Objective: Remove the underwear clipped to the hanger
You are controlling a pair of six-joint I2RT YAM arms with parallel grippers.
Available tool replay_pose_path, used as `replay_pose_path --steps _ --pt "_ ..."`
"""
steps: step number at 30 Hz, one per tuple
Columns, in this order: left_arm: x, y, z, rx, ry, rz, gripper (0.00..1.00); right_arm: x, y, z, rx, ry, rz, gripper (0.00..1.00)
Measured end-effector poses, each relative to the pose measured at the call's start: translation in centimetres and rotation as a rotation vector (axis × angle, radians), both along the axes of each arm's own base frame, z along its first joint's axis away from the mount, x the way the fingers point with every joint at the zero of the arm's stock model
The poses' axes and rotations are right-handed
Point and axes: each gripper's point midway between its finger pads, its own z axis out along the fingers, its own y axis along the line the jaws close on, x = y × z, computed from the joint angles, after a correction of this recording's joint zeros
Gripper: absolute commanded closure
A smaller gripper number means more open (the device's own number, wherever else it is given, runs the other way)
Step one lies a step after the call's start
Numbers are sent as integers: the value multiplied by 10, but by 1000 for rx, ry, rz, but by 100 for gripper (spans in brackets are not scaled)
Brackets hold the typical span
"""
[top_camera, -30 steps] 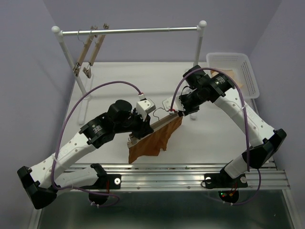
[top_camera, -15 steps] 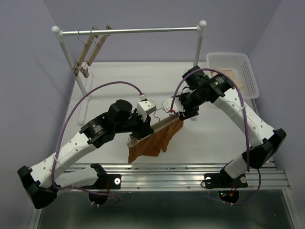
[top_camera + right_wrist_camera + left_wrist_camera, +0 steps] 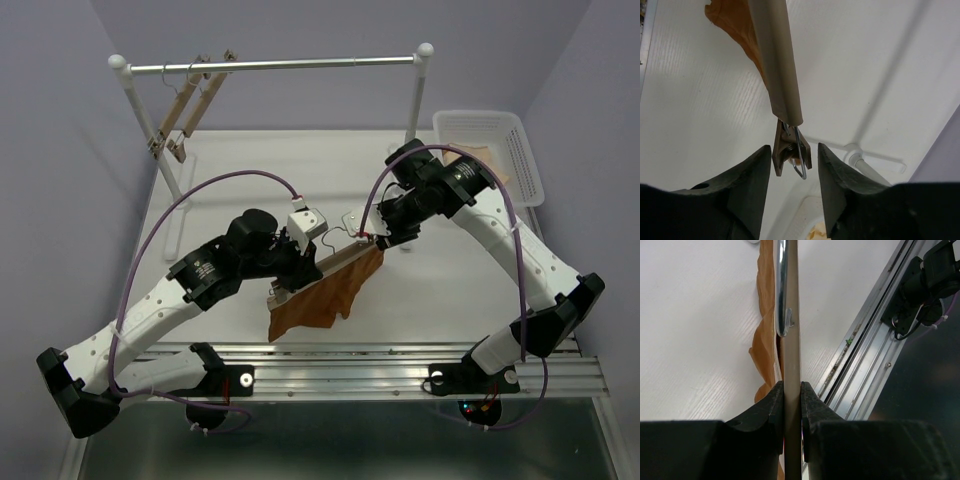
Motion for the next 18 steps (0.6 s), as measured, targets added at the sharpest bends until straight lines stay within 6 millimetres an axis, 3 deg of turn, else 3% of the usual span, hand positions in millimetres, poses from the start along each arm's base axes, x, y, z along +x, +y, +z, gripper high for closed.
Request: replay_pose_path --steps 4,8,9,18 --pt "0 0 0 2 0 3 100 -2 -1 4 7 -7 -3 67" --pt "1 1 -1 6 -3 7 100 -2 -2 4 7 -11 -1 89" --pt "1 1 -1 7 -4 8 100 -2 -2 4 7 -11 -1 99" --pt "2 2 -2 19 -17 4 100 -3 -2 2 4 -3 -6 99"
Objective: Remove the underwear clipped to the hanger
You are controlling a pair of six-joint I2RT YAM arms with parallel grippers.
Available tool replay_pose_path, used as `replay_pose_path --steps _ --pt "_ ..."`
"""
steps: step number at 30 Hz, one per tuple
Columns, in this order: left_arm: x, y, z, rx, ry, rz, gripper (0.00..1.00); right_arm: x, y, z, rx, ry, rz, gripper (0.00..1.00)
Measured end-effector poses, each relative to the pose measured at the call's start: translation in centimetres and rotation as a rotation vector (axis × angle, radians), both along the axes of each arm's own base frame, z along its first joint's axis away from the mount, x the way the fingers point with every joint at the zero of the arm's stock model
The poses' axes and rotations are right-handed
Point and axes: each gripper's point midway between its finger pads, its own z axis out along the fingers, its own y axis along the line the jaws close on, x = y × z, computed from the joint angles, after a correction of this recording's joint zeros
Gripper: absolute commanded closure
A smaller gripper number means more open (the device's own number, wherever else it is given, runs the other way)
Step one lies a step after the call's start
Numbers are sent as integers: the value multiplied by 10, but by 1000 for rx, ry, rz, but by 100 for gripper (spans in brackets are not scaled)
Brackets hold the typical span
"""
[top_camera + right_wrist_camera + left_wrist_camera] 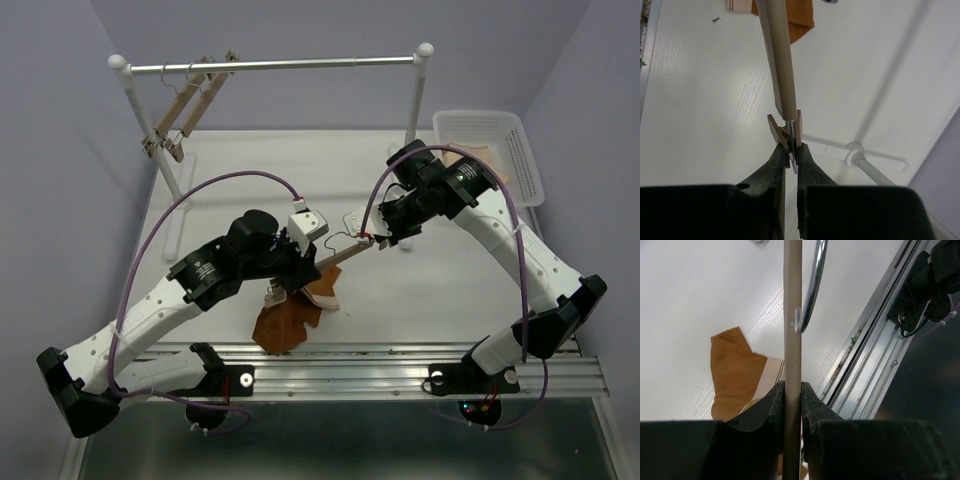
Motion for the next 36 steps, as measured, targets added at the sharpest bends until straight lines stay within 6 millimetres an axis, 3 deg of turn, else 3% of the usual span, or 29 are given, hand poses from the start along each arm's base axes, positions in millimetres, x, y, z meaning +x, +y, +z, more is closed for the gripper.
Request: replay_pose_path --steps 4,5,8,9,14,21,30,36 --pt "0 0 0 -1 0 0 100 0 0 0 1 4 -6 96" --pt "0 0 0 -1 0 0 100 0 0 0 2 6 -10 56" --pt "0 0 1 -4 3 5 100 1 1 0 12 5 -29 21" --pt "1 0 1 -7 4 10 100 3 2 0 20 -4 -40 1" --pt "1 1 5 -19 0 25 100 16 8 10 87 -59 -116 0" --pt "10 4 15 -50 -25 91 100 29 14 42 251 -172 -232 0" --pt "29 14 38 -172 -71 275 100 27 23 108 662 -263 -398 0" --pt "41 12 64 -309 -88 363 100 47 38 129 997 -111 -660 0"
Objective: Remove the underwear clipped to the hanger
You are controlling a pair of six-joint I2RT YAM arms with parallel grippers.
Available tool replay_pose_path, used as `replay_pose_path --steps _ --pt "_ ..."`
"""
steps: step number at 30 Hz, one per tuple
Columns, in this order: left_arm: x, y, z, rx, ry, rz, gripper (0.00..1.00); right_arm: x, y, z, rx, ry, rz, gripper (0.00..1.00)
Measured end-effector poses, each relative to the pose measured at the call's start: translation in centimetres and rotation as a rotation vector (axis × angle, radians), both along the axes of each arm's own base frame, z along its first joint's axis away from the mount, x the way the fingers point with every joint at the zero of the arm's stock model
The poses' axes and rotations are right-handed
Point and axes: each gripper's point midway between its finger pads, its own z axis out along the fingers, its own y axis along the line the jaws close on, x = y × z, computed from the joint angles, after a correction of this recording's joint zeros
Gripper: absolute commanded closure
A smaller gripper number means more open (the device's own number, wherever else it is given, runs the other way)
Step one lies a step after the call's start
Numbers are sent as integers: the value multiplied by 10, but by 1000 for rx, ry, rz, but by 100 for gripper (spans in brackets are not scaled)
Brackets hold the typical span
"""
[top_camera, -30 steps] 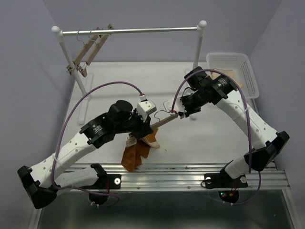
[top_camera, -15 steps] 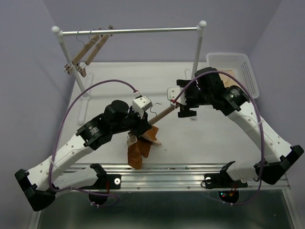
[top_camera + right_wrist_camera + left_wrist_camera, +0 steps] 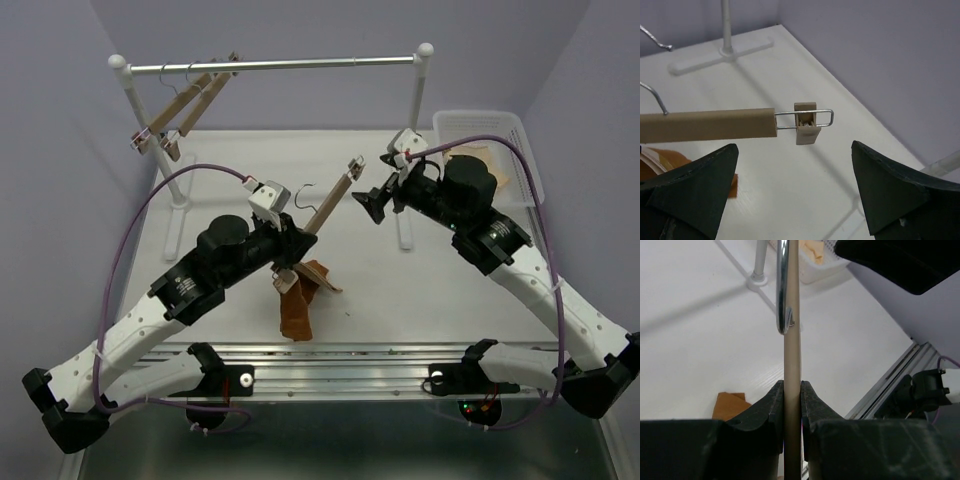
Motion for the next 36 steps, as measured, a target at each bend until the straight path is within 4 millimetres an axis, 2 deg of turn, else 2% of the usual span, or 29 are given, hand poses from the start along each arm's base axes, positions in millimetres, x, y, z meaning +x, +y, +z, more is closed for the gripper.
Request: replay_pose_path --steps 6,9,12,14,20,23,27,29,30,33,34,35,36 --pt "2 -7 27 -140 -49 5 100 5 8 2 340 215 -81 0" --pt "3 -8 40 -200 -61 13 100 -4 11 -4 445 278 -59 0" --pt "5 -11 48 -257 -68 20 100 -23 11 -11 546 344 -9 0" --pt "6 -14 50 -285 -69 15 100 -31 12 -6 601 366 26 0" --pt "3 -25 50 -333 -55 -28 100 -49 20 27 758 407 157 0" --pt "2 -31 53 -352 -50 -52 100 -53 25 29 813 439 207 0" --pt "-1 -38 54 -373 -42 -89 100 -52 34 21 846 510 242 1" --pt "-3 -41 56 -384 -40 -107 100 -51 37 21 863 534 249 5" --pt "-4 -42 57 -393 -40 -118 100 -50 38 21 870 541 251 11" --pt "-7 -46 60 -408 -39 -143 100 -50 38 25 901 547 268 20" --pt "-8 -47 62 -418 -39 -155 100 -51 38 28 919 543 279 29" --pt "-9 -48 62 -422 -39 -163 100 -51 38 28 930 544 288 33" --pt "-11 -49 62 -426 -36 -171 100 -51 39 27 940 549 295 42"
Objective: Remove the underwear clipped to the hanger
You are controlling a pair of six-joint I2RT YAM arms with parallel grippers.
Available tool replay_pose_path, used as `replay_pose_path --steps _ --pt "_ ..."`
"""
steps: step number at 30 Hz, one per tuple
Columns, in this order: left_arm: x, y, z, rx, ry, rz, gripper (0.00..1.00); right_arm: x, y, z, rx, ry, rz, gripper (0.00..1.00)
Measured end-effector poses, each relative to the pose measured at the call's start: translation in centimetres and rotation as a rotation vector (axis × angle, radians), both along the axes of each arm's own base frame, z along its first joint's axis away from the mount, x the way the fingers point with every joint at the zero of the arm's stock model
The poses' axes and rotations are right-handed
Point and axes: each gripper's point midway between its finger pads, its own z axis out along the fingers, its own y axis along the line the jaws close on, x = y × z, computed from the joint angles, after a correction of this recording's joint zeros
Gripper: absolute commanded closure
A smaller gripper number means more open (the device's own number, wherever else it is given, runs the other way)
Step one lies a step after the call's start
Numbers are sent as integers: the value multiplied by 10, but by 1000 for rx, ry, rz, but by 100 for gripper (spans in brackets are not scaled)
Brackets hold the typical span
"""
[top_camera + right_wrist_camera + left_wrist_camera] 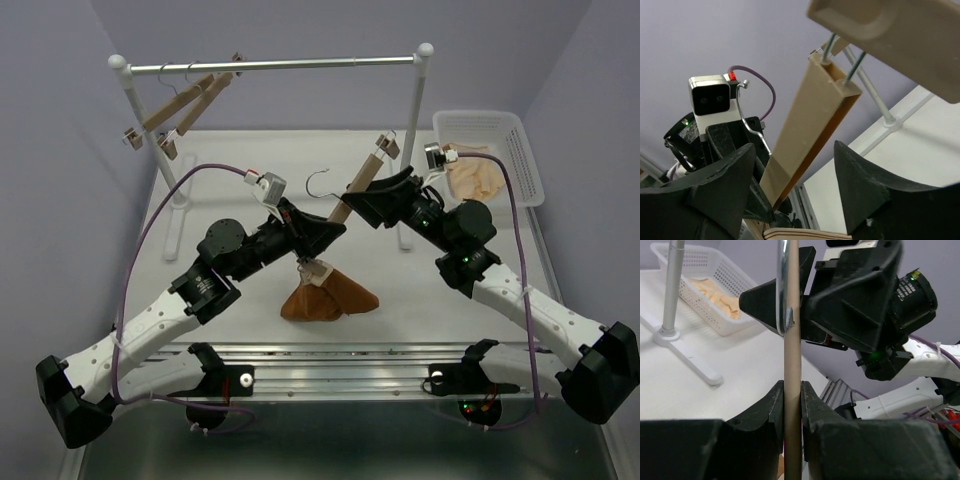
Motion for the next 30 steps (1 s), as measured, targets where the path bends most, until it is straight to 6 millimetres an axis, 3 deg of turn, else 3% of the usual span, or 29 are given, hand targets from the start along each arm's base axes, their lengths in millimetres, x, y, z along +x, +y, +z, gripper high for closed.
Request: replay_pose_path --steps 5,7,8,11,14,15,17,18,21,30 --pt "-4 -4 -2 -10 8 -33 100 2 6 1 43 12 39 70" --pt "-5 -4 -2 -12 10 -40 100 -2 6 4 75 13 62 86" --pt "-7 -5 -2 -16 9 -51 100 -5 5 7 95 17 76 99" --pt "-12 -6 6 -46 5 -77 98 -15 3 16 148 -2 111 99" --pt "-16 -6 8 -56 13 -90 65 -20 1 20 180 -8 132 99" --pt "-17 -6 8 -56 17 -91 43 -20 1 19 184 -5 135 99" --pt "-16 -6 4 -51 37 -85 28 -19 2 17 186 2 135 99" --pt "-15 -6 2 -39 35 -81 9 -18 3 14 181 9 134 99" --pt "-13 -4 -4 -25 57 -65 1 -14 3 6 177 35 124 99" --pt "-13 12 -8 -6 87 0 1 -5 -11 6 186 55 70 99"
